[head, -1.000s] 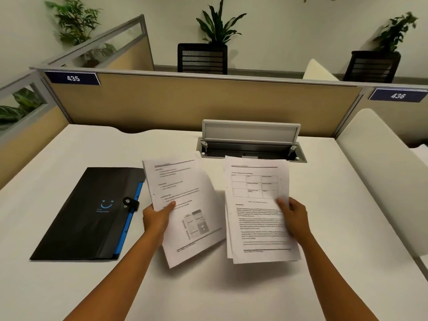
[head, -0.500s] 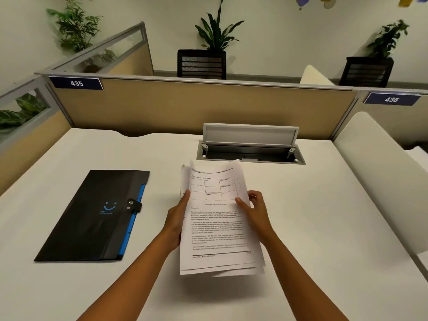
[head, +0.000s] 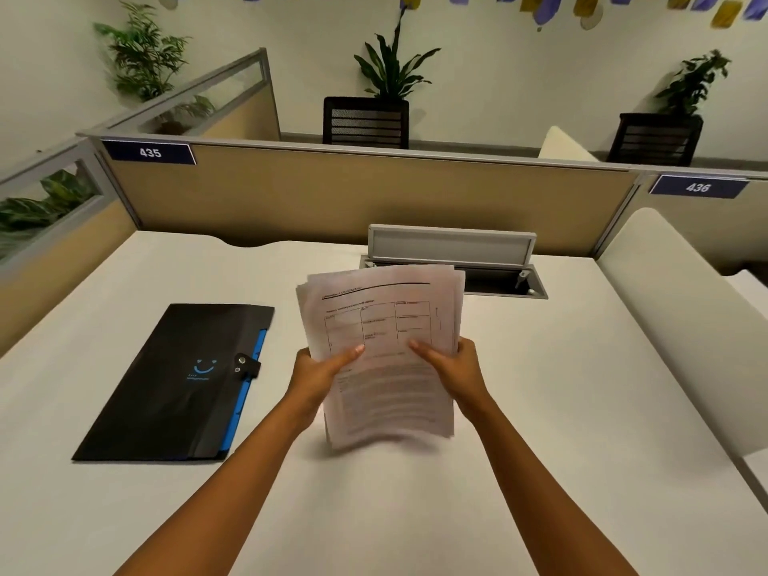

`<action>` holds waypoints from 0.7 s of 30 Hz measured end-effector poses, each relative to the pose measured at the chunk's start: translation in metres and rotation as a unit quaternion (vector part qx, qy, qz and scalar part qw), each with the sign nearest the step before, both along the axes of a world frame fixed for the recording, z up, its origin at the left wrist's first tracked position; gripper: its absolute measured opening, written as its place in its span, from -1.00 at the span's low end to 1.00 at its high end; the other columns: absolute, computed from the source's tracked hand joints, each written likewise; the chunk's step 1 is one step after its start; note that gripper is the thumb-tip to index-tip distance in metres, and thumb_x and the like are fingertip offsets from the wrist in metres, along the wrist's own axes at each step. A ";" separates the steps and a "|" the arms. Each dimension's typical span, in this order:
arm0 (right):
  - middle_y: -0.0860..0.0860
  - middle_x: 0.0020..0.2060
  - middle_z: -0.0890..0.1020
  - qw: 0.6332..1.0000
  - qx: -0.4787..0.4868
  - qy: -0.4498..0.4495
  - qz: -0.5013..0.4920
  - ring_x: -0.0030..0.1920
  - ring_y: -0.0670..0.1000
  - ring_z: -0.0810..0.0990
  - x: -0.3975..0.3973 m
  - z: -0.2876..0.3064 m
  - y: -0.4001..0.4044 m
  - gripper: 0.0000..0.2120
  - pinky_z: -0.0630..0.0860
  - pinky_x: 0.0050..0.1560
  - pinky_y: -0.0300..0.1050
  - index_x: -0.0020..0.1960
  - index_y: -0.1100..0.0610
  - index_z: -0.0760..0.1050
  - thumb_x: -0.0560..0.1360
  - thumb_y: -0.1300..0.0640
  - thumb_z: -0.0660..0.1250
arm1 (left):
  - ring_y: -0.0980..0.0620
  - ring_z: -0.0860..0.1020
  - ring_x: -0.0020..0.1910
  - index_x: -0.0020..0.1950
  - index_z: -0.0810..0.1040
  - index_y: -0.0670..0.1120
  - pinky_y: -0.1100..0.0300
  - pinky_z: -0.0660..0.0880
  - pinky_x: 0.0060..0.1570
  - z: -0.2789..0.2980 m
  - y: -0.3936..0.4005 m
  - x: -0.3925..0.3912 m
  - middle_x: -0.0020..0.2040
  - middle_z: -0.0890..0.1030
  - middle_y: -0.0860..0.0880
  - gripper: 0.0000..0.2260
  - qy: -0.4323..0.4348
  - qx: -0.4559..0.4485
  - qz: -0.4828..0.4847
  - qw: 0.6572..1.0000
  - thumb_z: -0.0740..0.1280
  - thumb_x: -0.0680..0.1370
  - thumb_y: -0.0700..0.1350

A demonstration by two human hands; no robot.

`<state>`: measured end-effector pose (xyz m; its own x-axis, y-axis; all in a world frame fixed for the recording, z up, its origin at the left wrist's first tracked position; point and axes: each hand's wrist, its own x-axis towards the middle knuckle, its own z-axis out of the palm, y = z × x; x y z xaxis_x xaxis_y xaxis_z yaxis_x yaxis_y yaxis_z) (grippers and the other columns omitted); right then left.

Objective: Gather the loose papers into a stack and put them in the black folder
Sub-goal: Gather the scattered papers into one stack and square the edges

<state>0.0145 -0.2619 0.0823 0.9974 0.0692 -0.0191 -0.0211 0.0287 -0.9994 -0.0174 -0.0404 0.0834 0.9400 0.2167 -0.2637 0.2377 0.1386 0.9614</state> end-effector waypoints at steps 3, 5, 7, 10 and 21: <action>-0.13 -0.07 0.74 0.999 0.006 -0.053 -0.007 -0.09 0.00 0.73 -0.005 0.014 0.010 -0.77 0.65 -0.24 -0.21 0.07 -0.11 0.62 0.42 0.02 0.48 | -0.03 0.65 0.01 0.14 0.61 0.05 0.00 0.62 -0.03 0.012 -0.003 0.002 -0.02 0.71 0.01 -0.67 -0.073 0.037 0.012 0.997 0.54 0.41 -0.01; -0.18 -0.09 0.73 0.997 0.004 -0.070 -0.014 -0.10 -0.04 0.73 -0.006 0.022 0.012 -0.78 0.64 -0.27 -0.25 0.05 -0.18 0.60 0.42 0.01 0.46 | 0.00 0.66 -0.05 0.06 0.61 0.14 0.10 0.63 -0.11 0.021 -0.002 0.000 -0.07 0.71 0.06 -0.75 -0.122 0.052 0.011 0.991 0.52 0.43 -0.03; -0.19 -0.10 0.73 0.997 0.006 -0.070 -0.021 -0.08 -0.05 0.72 -0.005 0.026 0.011 -0.76 0.67 -0.25 -0.19 0.02 -0.22 0.61 0.38 -0.02 0.50 | 0.04 0.66 -0.03 0.06 0.61 0.16 0.19 0.64 -0.16 0.028 0.000 -0.002 -0.07 0.71 0.09 -0.76 -0.168 0.058 0.005 0.984 0.51 0.43 -0.05; -0.22 -0.13 0.72 0.998 0.007 -0.062 -0.021 -0.08 -0.08 0.71 -0.004 0.026 0.010 -0.73 0.66 -0.27 -0.20 -0.04 -0.36 0.60 0.33 -0.08 0.52 | 0.08 0.65 -0.06 0.02 0.64 0.13 0.27 0.60 -0.22 0.035 0.003 -0.004 -0.10 0.71 0.09 -0.79 -0.203 0.059 0.002 0.977 0.48 0.40 0.02; -0.16 -0.09 0.73 0.998 -0.005 -0.066 -0.017 -0.05 0.02 0.72 -0.009 0.018 0.013 -0.69 0.69 -0.13 -0.09 0.04 -0.19 0.59 0.32 -0.01 0.51 | 0.17 0.66 -0.12 -0.03 0.65 0.19 0.34 0.58 -0.30 0.036 -0.006 0.002 -0.14 0.71 0.17 -0.78 -0.196 0.056 0.027 0.979 0.54 0.35 0.09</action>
<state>0.0059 -0.2490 0.1004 0.9931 0.0347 0.1122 0.1116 0.0175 -0.9936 -0.0150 -0.0465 0.1197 0.9504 0.2761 0.1429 -0.1567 0.0285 0.9872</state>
